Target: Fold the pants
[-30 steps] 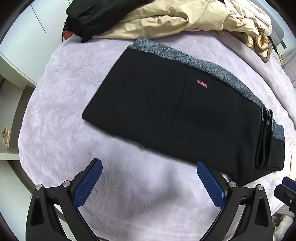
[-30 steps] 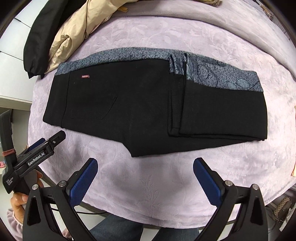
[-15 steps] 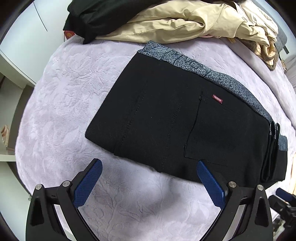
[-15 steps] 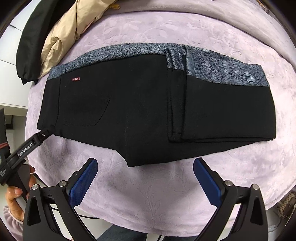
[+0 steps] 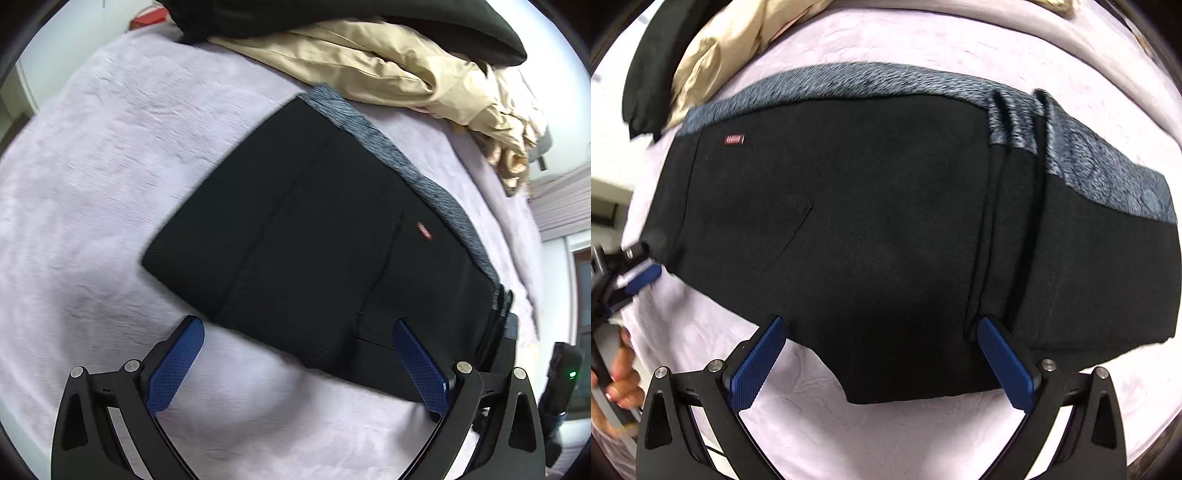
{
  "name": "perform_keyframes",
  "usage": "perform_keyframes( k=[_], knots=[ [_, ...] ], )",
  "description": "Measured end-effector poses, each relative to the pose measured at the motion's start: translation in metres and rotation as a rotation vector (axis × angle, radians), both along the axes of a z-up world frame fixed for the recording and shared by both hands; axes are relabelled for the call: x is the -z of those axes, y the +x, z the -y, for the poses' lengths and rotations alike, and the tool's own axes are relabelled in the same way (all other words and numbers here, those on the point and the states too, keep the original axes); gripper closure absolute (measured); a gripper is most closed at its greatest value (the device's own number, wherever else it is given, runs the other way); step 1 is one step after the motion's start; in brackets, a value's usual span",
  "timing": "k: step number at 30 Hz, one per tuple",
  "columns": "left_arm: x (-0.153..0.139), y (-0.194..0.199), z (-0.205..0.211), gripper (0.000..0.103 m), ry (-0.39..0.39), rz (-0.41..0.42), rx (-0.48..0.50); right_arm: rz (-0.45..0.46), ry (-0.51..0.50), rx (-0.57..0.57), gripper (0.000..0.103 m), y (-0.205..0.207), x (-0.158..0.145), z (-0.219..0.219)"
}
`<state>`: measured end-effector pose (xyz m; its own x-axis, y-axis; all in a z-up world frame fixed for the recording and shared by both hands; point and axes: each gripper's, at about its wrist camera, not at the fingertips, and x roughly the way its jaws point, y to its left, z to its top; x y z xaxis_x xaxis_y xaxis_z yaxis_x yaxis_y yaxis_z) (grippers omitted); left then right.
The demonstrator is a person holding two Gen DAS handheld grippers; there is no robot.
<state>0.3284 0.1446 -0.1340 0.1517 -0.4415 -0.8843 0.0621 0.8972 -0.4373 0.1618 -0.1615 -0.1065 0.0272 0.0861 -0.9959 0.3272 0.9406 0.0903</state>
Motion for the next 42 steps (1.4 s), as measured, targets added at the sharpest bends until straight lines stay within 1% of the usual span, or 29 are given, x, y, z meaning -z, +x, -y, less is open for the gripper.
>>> perform_keyframes(
  k=[2,4,9,11,14,15,16,17,18,20,22,23,24,25,26,27,28,29,30,31,32,33,35,36,37,38,39,41,42],
  knots=[
    [0.000,-0.006,0.011,0.000,-0.041,0.001,0.011,0.009,-0.005,-0.024,0.000,-0.002,-0.001,-0.003],
    [0.002,-0.007,0.017,0.000,-0.046,0.004,0.005,0.018,0.002,-0.032,0.000,-0.004,-0.002,-0.003],
    [0.015,0.000,0.016,0.000,-0.105,-0.012,-0.095,0.031,0.032,-0.016,0.000,-0.005,-0.003,0.001],
    [0.019,0.000,0.020,0.000,-0.083,-0.019,-0.113,0.033,0.035,-0.023,0.000,-0.008,-0.006,0.005],
    [0.016,-0.003,0.038,0.001,-0.009,0.001,-0.112,0.037,0.049,-0.026,0.000,-0.008,-0.010,0.013],
    [0.013,-0.004,0.042,0.009,0.018,0.018,-0.115,0.039,0.059,-0.021,0.000,-0.008,-0.014,0.015],
    [0.007,-0.007,0.045,0.014,0.059,0.041,-0.126,0.044,0.080,-0.011,0.000,-0.009,-0.020,0.019],
    [0.002,-0.010,0.048,0.024,0.079,0.061,-0.130,0.053,0.102,-0.002,0.000,-0.010,-0.027,0.022],
    [-0.006,-0.013,0.049,0.039,0.094,0.098,-0.130,0.059,0.118,0.004,0.000,-0.011,-0.033,0.025],
    [-0.017,-0.017,0.052,0.054,0.101,0.128,-0.108,0.081,0.183,0.020,0.000,-0.017,-0.052,0.031],
    [-0.022,-0.018,0.056,0.053,0.090,0.134,-0.086,0.114,0.241,0.026,0.000,-0.021,-0.073,0.037],
    [-0.021,-0.016,0.057,0.053,0.105,0.124,-0.079,0.137,0.274,0.024,0.000,-0.022,-0.088,0.041],
    [-0.015,-0.014,0.054,0.047,0.118,0.105,-0.080,0.155,0.298,0.026,0.000,-0.022,-0.100,0.043],
    [-0.006,-0.010,0.051,0.040,0.096,0.062,-0.092,0.179,0.332,0.030,0.000,-0.022,-0.114,0.046],
    [0.001,-0.008,0.050,0.025,0.060,0.032,-0.110,0.199,0.365,0.036,0.000,-0.023,-0.125,0.048],
    [0.007,-0.006,0.050,0.021,0.023,0.013,-0.133,0.221,0.405,0.047,0.000,-0.024,-0.138,0.049],
    [0.008,-0.005,0.053,0.020,0.027,0.011,-0.141,0.244,0.452,0.058,0.000,-0.020,-0.150,0.050],
    [0.008,-0.003,0.060,0.020,0.041,0.013,-0.139,0.275,0.505,0.060,0.000,-0.015,-0.164,0.051],
    [0.007,-0.002,0.065,0.021,0.060,0.023,-0.135,0.310,0.524,0.045,0.000,-0.008,-0.179,0.050],
    [0.004,-0.002,0.069,0.023,0.083,0.039,-0.135,0.332,0.512,0.027,0.000,-0.004,-0.188,0.044],
    [0.001,-0.004,0.073,0.035,0.108,0.063,-0.130,0.353,0.492,-0.003,0.000,0.005,-0.200,0.042],
    [-0.004,-0.005,0.078,0.048,0.144,0.092,-0.118,0.370,0.501,-0.010,0.000,0.015,-0.208,0.041],
    [-0.017,-0.012,0.087,0.060,0.235,0.160,-0.076,0.419,0.543,0.012,0.000,0.036,-0.216,0.042],
    [-0.022,-0.015,0.092,0.061,0.269,0.190,-0.054,0.432,0.538,0.015,0.000,0.049,-0.219,0.043],
    [-0.028,-0.019,0.097,0.061,0.311,0.229,-0.026,0.436,0.505,0.007,0.000,0.070,-0.220,0.042],
    [-0.031,-0.022,0.103,0.061,0.350,0.260,-0.003,0.426,0.484,-0.010,0.000,0.088,-0.218,0.038],
    [-0.034,-0.026,0.112,0.061,0.396,0.293,0.025,0.396,0.468,-0.034,0.000,0.110,-0.213,0.030],
    [-0.037,-0.034,0.128,0.061,0.499,0.371,0.085,0.283,0.450,-0.098,0.000,0.149,-0.194,0.013],
    [-0.036,-0.039,0.137,0.061,0.554,0.415,0.119,0.209,0.440,-0.144,0.000,0.169,-0.179,-0.001]
  ],
)
